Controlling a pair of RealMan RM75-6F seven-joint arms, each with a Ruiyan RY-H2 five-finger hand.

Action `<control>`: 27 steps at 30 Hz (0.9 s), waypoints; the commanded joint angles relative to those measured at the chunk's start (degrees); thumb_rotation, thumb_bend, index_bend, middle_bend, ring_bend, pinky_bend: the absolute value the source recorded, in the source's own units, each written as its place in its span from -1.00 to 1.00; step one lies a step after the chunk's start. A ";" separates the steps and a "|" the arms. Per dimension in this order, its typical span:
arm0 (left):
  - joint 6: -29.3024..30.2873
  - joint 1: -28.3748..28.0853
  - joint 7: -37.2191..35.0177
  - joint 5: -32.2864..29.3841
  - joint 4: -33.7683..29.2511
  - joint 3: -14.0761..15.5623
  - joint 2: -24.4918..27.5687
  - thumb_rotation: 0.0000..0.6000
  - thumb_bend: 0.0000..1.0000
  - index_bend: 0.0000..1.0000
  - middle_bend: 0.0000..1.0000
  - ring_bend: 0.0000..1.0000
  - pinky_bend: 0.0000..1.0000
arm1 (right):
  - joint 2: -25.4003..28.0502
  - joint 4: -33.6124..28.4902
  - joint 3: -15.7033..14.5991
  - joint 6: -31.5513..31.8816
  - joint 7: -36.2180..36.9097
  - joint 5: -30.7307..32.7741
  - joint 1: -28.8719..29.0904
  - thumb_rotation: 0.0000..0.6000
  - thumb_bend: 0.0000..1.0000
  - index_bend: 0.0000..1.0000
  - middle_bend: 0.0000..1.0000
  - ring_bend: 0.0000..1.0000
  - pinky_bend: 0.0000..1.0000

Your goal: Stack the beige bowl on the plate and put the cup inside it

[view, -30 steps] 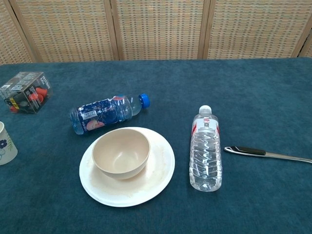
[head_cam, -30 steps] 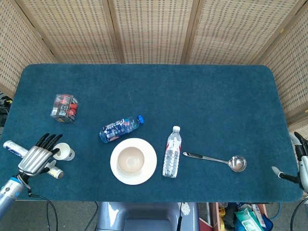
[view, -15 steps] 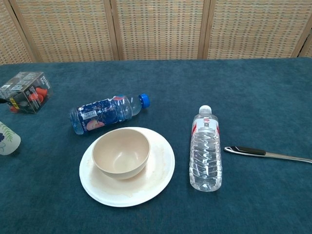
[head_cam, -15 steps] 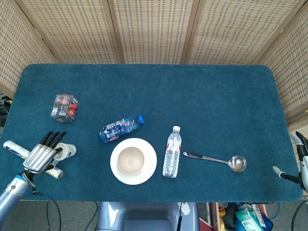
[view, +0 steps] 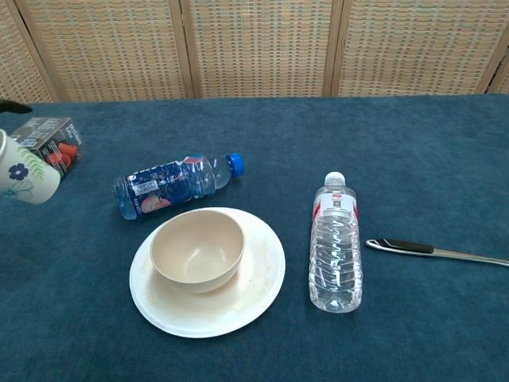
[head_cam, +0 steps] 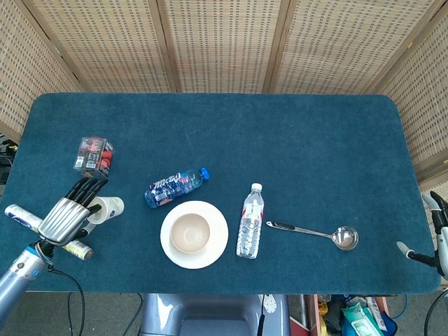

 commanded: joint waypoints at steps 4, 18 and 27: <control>-4.16 -5.11 7.06 1.41 -12.18 -2.84 2.57 1.00 0.00 0.36 -1.00 -1.00 -0.91 | 0.06 0.46 0.29 -0.04 0.97 0.52 -0.12 1.00 -0.72 -0.98 -1.00 -1.00 -1.00; -16.09 -11.60 18.64 -3.84 -19.96 -5.28 -4.49 1.00 0.01 0.36 -1.00 -1.00 -0.91 | 0.14 0.97 0.85 -0.18 2.44 1.78 -0.50 1.00 -0.72 -0.98 -1.00 -1.00 -1.00; -21.65 -14.17 25.47 -11.17 -20.98 -6.46 -8.50 1.00 0.01 0.36 -1.00 -1.00 -0.90 | 0.35 1.17 1.13 -0.21 3.70 2.21 -0.78 1.00 -0.72 -0.98 -1.00 -1.00 -1.00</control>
